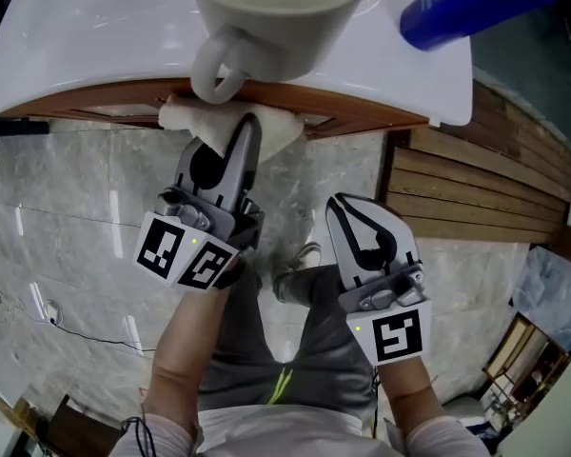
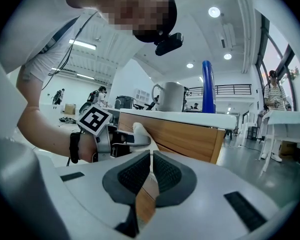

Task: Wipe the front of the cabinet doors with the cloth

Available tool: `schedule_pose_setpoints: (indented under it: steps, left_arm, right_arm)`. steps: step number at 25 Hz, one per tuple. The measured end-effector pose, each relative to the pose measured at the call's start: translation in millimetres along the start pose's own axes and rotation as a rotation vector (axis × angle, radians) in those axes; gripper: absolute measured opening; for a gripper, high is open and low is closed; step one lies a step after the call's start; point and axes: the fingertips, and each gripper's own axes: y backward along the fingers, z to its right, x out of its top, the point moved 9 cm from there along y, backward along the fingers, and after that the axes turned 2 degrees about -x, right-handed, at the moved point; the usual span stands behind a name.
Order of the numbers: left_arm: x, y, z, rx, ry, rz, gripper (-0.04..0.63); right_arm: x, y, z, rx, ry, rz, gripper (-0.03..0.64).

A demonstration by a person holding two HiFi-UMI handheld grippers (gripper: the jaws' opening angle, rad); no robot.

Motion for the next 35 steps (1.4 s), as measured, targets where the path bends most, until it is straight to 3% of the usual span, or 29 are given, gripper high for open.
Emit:
schedule_pose_setpoints:
  steps: [9,15,20,27,35]
  left_arm:
    - [-20,-28,36,-0.070,0.058,-0.020,0.052]
    - [-32,-48,67,-0.138,0.057,-0.054,0.052]
    - [-33,-50,73,-0.139,0.068,-0.053,0.052]
    - [-8,-13,58,-0.054,0.031,-0.037,0.052]
    - [0,61,-15,0.113,0.008,-0.024,0.052]
  right_arm:
    - [0,24,16,-0.035,-0.005,-0.017,0.044]
    - [-1,44,26,-0.059,-0.008,-0.024,0.044]
    - [3,52,29,-0.066,-0.002,-0.026,0.044]
    - [26,38,10,-0.001,0.003,-0.024,0.044]
    - [29,1,-35,0.093,0.029,-0.014,0.044]
